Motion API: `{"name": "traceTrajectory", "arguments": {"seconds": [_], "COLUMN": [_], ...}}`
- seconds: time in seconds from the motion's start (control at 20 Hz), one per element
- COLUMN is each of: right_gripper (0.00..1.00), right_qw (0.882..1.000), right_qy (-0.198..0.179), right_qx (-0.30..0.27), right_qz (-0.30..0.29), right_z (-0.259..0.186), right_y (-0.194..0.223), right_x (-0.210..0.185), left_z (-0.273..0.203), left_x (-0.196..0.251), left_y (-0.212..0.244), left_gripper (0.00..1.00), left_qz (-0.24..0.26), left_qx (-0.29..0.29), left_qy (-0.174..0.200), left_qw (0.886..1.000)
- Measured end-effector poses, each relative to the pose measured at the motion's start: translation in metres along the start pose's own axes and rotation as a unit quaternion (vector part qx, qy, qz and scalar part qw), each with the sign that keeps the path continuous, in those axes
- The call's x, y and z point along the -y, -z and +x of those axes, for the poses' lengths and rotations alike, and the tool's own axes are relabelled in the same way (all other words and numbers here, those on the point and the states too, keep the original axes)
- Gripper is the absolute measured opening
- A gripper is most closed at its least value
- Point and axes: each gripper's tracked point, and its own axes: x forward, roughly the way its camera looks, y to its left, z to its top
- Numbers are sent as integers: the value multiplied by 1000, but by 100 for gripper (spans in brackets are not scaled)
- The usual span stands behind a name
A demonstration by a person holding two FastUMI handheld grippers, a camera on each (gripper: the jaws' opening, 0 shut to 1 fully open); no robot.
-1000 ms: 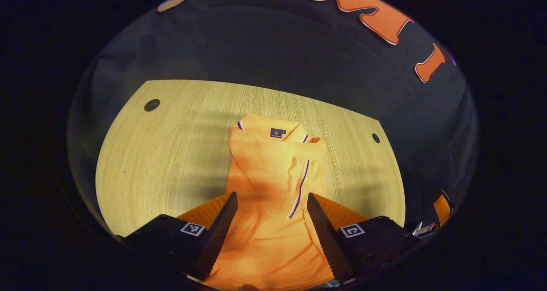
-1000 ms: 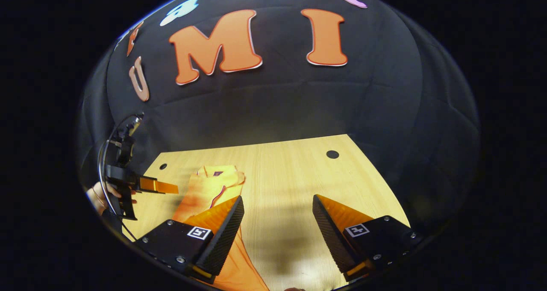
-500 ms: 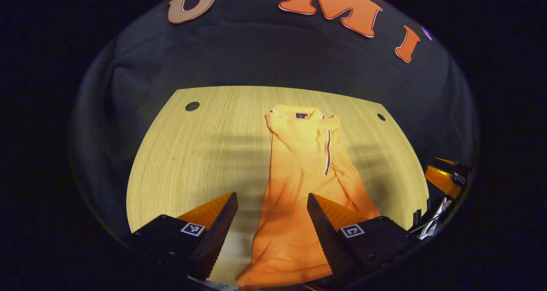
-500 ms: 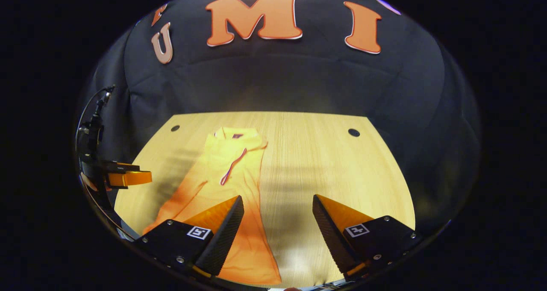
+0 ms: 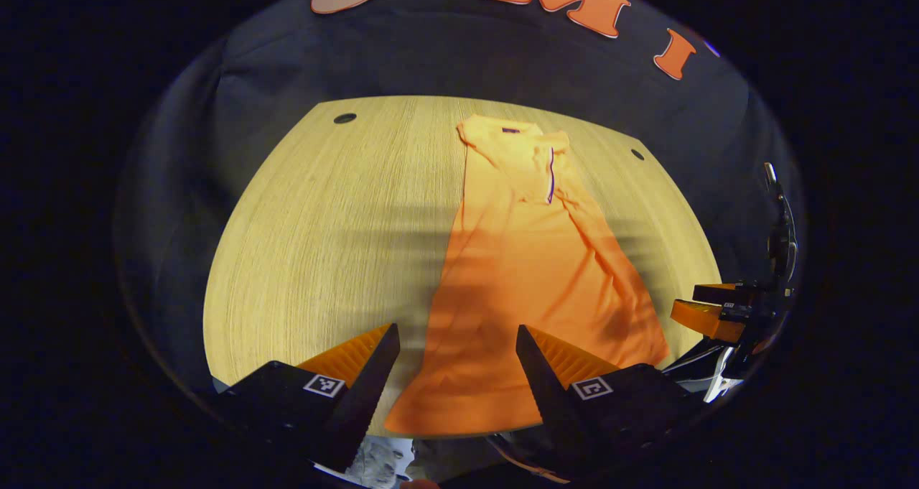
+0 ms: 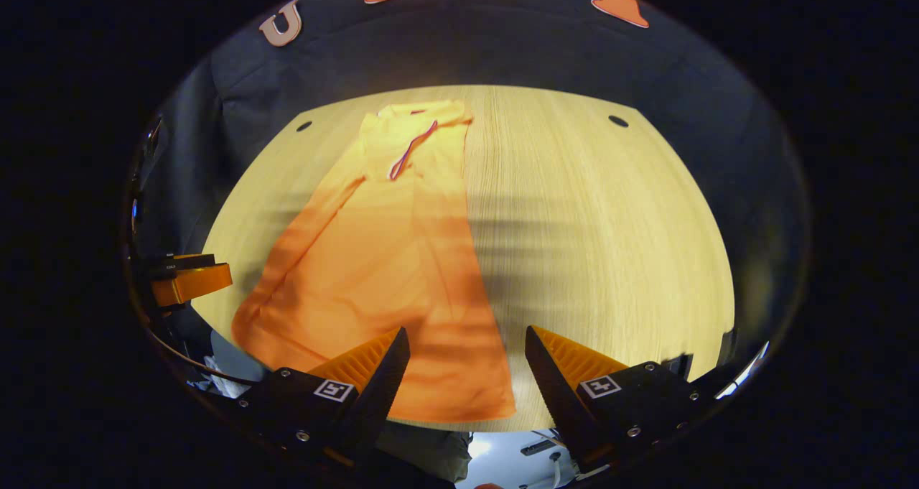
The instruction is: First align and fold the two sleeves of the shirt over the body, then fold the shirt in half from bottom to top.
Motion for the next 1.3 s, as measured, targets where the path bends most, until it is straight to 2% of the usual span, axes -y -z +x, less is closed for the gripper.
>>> {"name": "traceTrajectory", "arguments": {"seconds": [0.1, 0.25, 0.4, 0.6, 0.85, 1.05, 1.15, 1.25, 1.3], "right_gripper": [99, 99, 99, 99, 98, 98, 72, 44, 32], "right_qw": [1000, 998, 995, 991, 989, 989, 989, 990, 990], "right_qy": [-2, -10, 0, 11, 13, 11, 10, 9, 7], "right_qx": [-24, -59, -93, -131, -143, -142, -138, -135, -136], "right_qz": [-8, -15, -37, -36, -45, -47, -48, -45, -39], "right_z": [4, 14, 23, 34, 40, 40, 40, 39, 38], "right_y": [22, 45, 62, 78, 80, 81, 81, 82, 83], "right_x": [-4, -11, -7, -1, -3, -6, -13, -16, -17], "left_z": [7, 17, 21, 33, 44, 46, 46, 46, 48], "left_x": [5, 8, 4, 2, 1, 3, 1, 7, 12], "left_y": [25, 54, 73, 89, 100, 100, 96, 92, 94], "left_gripper": [99, 99, 99, 99, 99, 98, 98, 98, 90], "left_qz": [13, 6, 15, 9, 21, 30, 13, 21, 34], "left_qx": [-22, -52, -68, -90, -116, -110, -93, -85, -80], "left_qy": [-4, -11, -28, -38, -56, -55, -62, -58, -50], "left_qw": [1000, 999, 997, 995, 991, 992, 994, 994, 995]}}
